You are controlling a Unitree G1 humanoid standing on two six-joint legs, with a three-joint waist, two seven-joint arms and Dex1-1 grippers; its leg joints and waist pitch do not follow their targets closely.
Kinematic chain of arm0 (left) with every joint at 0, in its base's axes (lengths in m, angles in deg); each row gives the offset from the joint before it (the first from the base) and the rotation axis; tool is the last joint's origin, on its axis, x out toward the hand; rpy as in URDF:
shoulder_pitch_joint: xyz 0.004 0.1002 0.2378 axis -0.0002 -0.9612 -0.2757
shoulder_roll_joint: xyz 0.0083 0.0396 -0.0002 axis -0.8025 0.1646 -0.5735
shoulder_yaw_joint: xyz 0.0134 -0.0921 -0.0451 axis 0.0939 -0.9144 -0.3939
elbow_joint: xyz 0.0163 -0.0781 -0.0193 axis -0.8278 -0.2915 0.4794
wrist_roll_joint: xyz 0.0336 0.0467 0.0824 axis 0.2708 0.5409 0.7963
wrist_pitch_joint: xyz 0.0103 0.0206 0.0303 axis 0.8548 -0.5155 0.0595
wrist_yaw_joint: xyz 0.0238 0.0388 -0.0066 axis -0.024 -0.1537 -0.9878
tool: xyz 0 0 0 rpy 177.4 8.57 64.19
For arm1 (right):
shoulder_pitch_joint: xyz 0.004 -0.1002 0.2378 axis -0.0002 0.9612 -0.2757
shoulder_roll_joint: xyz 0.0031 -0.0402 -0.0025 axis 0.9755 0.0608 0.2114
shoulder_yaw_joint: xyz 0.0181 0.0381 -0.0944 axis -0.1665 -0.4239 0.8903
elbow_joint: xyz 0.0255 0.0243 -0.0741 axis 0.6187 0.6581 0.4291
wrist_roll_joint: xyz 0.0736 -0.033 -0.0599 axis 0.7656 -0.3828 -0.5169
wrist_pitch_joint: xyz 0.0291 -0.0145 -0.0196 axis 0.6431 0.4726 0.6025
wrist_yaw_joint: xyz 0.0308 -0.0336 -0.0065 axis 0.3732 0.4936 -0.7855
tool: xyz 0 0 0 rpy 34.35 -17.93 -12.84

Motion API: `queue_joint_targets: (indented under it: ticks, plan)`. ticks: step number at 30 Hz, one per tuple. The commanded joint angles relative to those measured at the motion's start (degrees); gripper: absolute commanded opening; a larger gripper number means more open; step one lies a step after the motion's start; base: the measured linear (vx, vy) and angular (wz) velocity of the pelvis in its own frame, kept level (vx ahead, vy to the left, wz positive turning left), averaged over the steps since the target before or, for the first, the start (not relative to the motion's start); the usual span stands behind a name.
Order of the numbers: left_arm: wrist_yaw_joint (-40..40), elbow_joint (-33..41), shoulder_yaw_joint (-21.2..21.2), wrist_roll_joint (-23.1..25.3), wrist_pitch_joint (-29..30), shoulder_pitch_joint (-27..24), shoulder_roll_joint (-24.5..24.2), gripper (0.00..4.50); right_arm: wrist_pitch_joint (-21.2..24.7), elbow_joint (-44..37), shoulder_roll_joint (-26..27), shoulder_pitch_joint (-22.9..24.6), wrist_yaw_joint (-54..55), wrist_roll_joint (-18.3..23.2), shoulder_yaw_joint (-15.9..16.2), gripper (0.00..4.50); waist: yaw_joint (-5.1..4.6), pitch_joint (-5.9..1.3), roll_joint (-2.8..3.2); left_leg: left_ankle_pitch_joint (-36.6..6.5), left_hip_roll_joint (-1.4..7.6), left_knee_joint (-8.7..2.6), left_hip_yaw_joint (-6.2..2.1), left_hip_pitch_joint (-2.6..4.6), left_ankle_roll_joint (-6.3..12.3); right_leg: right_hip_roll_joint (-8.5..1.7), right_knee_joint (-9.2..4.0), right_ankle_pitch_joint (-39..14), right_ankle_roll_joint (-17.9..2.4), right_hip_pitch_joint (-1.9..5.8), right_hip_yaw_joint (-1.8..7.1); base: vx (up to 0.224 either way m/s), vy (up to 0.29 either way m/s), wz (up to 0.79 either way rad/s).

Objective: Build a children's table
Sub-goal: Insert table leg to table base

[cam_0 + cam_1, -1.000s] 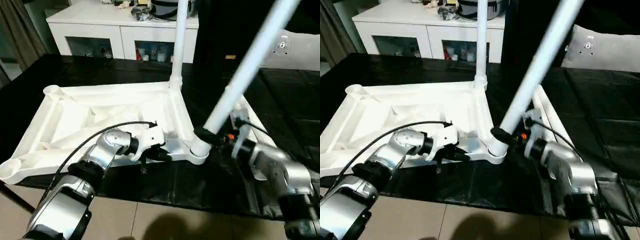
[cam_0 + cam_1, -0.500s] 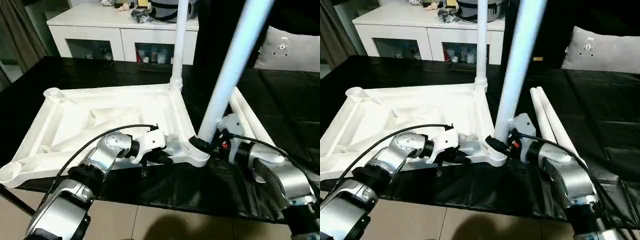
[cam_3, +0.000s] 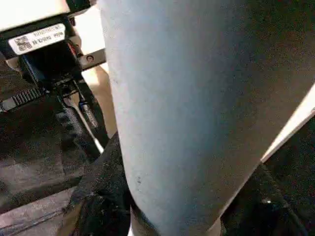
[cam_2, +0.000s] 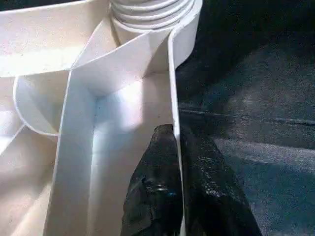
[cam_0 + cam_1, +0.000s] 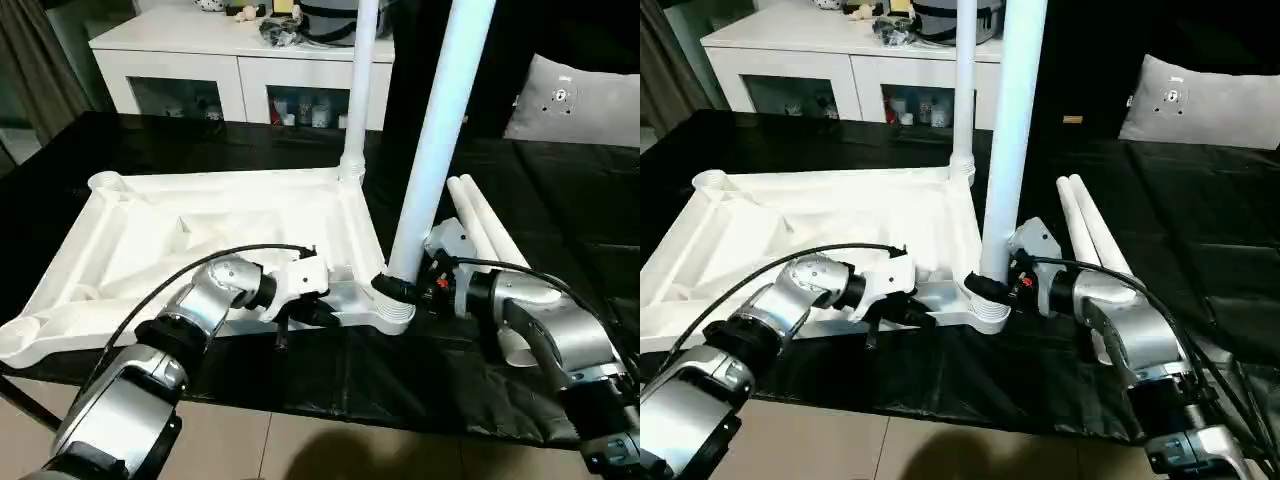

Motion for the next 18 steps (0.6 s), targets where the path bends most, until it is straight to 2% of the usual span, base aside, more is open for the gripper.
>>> queue_joint_targets:
  ticks: [1, 4, 6, 7, 8, 9, 10, 11, 12, 13, 14, 15, 16, 17, 18]
  plan:
    - [1.36, 0.07, -0.3, 1.8, 2.66, -0.35, -1.66, 0.0, 4.18, 3.16, 0.86, 3.66, 2.53, -2.49, 3.19, 1.89, -0.36, -1.8, -0.61, -17.55, 3.36, -4.47, -1.39, 0.02, 1.18, -5.69, -5.65, -30.51, -5.04, 1.32, 2.96, 0.0, 0.0, 0.0]
    - [2.56, 2.74, -1.43, 0.54, 7.16, -2.38, -0.93, 0.0, 5.42, 2.37, 3.25, 4.38, 8.99, -3.26, 1.02, 1.89, -0.58, -1.69, -0.47, -18.92, 3.4, -4.68, -1.56, 0.21, 0.34, -5.76, -5.88, -32.18, -4.88, 1.08, 2.94, 0.0, 0.0, 0.0]
    - [5.64, 5.66, -2.4, -0.15, 11.67, -4.7, 0.2, 0.0, 7.39, 2.46, 6.6, 4.29, 16.88, -3.9, -1.97, 1.89, -1.29, -1.33, -0.11, -21.82, 3.44, -4.97, -1.82, 0.34, -0.77, -5.62, -5.99, -34.18, -4.74, 0.71, 2.84, 0.0, 0.0, 0.0]
    - [6.71, 7.53, -2.79, -0.67, 13.48, -5.84, 0.88, 0.0, 8.32, 2.69, 8.06, 3.97, 19.6, -3.91, -3.03, 1.89, -2.07, -1.23, -0.2, -24.64, 3.27, -4.91, -2.05, 0.66, -1.53, -5.68, -6.32, -37.17, -4.21, 0.54, 2.55, 0.0, 0.0, 0.0]
    - [7.63, 9.69, -3.13, -1.21, 15.61, -6.92, 1.61, 0.0, 9.03, 3.27, 9.5, 3.42, 22.31, -4.05, -3.95, 1.89, -2.52, -1.1, -0.13, -26.5, 2.84, -4.62, -2.21, 0.84, -1.42, -5.61, -6.94, -40.4, -2.81, 0.3, 2.19, 0.0, 0.0, 0.0]
    - [8.25, 11.33, -3.34, -1.56, 17.21, -7.7, 2.07, 0.0, 9.52, 3.6, 10.51, 3.08, 24.24, -4.17, -4.57, 1.89, -2.84, -1.18, -0.12, -27.02, 2.98, -4.73, -2.31, 0.96, -1.66, -5.74, -6.91, -40.47, -2.75, 0.28, 2.32, 0.0, 0.0, 0.0]
    - [9.57, 14.44, -3.56, -1.91, 19.77, -8.84, 3.14, 0.0, 10.41, 5.08, 12.39, 1.9, 27.49, -4.17, -5.69, 1.89, -3.55, -1.03, -0.13, -28.18, 2.79, -4.77, -2.48, 0.75, -1.55, -5.47, -7.22, -41.23, -2.1, 0.26, 1.9, 0.0, 0.0, 0.0]
    - [9.57, 14.44, -3.56, -1.91, 19.77, -8.84, 3.14, 0.0, 10.41, 5.08, 12.39, 1.9, 27.49, -4.17, -5.69, 1.89, -4.11, -1.08, 0.03, -29.02, 2.86, -4.88, -2.67, 0.67, -1.59, -5.52, -7.2, -40.9, -2.07, 0.35, 1.74, 0.0, 0.0, 0.0]
    - [12.27, 21.33, -3.21, -1.64, 24.85, -10.87, 5.65, 0.0, 10.86, 9.36, 15.73, -1.18, 33.89, -4.51, -7.48, 1.89, -4.35, -1.13, -0.26, -29.2, 2.81, -4.87, -2.66, 0.64, -1.51, -5.41, -7.3, -40.76, -1.82, 0.37, 1.57, 0.0, 0.0, 0.0]
    - [13.0, 23.98, -3.0, -1.26, 26.66, -11.62, 6.5, 0.0, 10.85, 10.74, 16.72, -2.19, 35.96, -4.74, -7.92, 1.89, -5.06, -1.19, -0.34, -28.93, 3.05, -5.15, -2.94, 0.23, -1.78, -5.62, -6.76, -39.01, -2.71, 0.61, 1.61, 0.0, 0.0, 0.0]
    - [13.53, 26.21, -2.55, -0.91, 28.15, -12.09, 7.42, 0.0, 10.8, 12.11, 17.45, -3.26, 37.63, -5.06, -8.14, 1.89, -5.64, -1.09, -0.99, -28.97, 2.93, -5.08, -2.83, 0.06, -1.37, -5.55, -7.3, -39.73, -2.3, 0.54, 1.46, 0.0, 0.0, 0.0]
    - [14.0, 28.0, -2.14, -0.64, 29.31, -12.42, 8.26, 0.0, 10.69, 13.33, 18.03, -4.22, 38.93, -5.41, -8.2, 1.89, -5.69, -1.25, -0.62, -28.7, 3.01, -4.95, -2.88, 0.25, -1.59, -5.71, -7.01, -39.21, -2.58, 0.54, 1.57, 0.0, 0.0, 0.0]
    - [14.31, 29.02, -1.89, -0.51, 29.99, -12.58, 8.79, 0.0, 10.65, 14.04, 18.38, -4.81, 39.68, -5.65, -8.2, 1.89, -5.89, -0.91, -0.52, -29.29, 2.6, -4.63, -2.41, 0.81, -1.07, -5.39, -7.96, -40.63, -2.14, -0.29, 1.5, 0.0, 0.0, 0.0]
    - [15.09, 30.21, -1.28, 0.1, 30.99, -12.7, 9.18, 0.0, 11.02, 14.68, 18.98, -5.46, 40.31, -5.78, -8.31, 1.89, -5.89, -1.03, -1.21, -29.82, 2.46, -4.06, -2.06, 1.73, -0.6, -5.35, -8.43, -41.44, -1.98, -0.91, 1.37, 0.0, 0.0, 0.0]
    - [15.82, 31.13, -0.74, 0.81, 32.04, -12.83, 9.29, 0.0, 11.44, 15.04, 19.32, -5.92, 40.64, -6.15, -8.09, 1.89, -5.63, -1.04, -1.05, -29.01, 2.28, -3.95, -1.93, 1.76, -0.1, -5.38, -8.45, -41.18, -1.97, -0.98, 1.42, 0.0, 0.0, 0.0]
